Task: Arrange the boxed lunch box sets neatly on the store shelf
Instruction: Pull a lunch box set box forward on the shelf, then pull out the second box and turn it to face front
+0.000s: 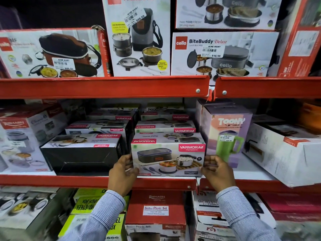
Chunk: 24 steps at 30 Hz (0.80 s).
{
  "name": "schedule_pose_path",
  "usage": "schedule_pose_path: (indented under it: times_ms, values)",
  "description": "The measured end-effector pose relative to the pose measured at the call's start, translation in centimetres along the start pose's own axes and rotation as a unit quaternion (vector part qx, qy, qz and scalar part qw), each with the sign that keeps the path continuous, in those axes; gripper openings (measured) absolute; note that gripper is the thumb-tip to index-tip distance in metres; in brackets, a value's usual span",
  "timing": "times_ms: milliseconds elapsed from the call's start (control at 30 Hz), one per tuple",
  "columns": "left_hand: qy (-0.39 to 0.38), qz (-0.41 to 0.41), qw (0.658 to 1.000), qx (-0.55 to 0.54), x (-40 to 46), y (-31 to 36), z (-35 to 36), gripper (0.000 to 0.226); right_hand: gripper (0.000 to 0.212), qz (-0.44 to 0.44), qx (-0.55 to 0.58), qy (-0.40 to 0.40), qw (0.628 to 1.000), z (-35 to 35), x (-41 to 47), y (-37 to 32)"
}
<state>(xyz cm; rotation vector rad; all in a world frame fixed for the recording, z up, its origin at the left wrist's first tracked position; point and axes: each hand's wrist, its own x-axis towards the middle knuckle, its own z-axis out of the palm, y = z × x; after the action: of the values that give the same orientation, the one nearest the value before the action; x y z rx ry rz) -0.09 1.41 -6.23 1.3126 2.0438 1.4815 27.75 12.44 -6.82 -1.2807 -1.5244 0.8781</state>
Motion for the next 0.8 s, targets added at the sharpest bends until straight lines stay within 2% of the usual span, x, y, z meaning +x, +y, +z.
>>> schedule_pose_path:
  times_ms: [100, 200, 300, 367, 567, 700, 800]
  values:
    - [0.016, 0.036, 0.999, 0.006, -1.0, 0.4, -0.8, 0.047, 0.033, -0.075, -0.022, 0.072, 0.994, -0.2, -1.7, -1.2]
    - [0.057, 0.089, 0.994, 0.032, -2.4, 0.9, -2.3, 0.048, 0.028, -0.183, -0.053, 0.135, 0.972, 0.3, -3.7, -2.9]
    - [0.112, 0.151, 0.980, 0.070, -3.7, 1.5, -4.3, 0.048, 0.019, -0.257, -0.040, 0.112, 0.959, 2.3, -5.4, -5.4]
    - [0.140, 0.173, 0.970, 0.098, -4.2, 1.6, -6.2, 0.050, 0.020, -0.283, -0.035, 0.065, 0.956, 4.7, -6.3, -6.8]
    - [0.196, 0.144, 0.958, 0.154, -3.0, -1.2, -14.3, 0.052, 0.044, -0.228, -0.013, -0.093, 0.969, 13.0, -8.8, -10.5]
    - [0.202, 0.089, 0.964, 0.147, -0.7, -4.4, -19.2, 0.060, 0.054, -0.194, -0.032, -0.094, 0.976, 18.3, -9.2, -12.1]
    - [0.163, 0.059, 0.979, 0.108, 1.2, -6.8, -22.2, 0.065, 0.062, -0.137, -0.027, -0.076, 0.987, 21.5, -9.1, -13.4]
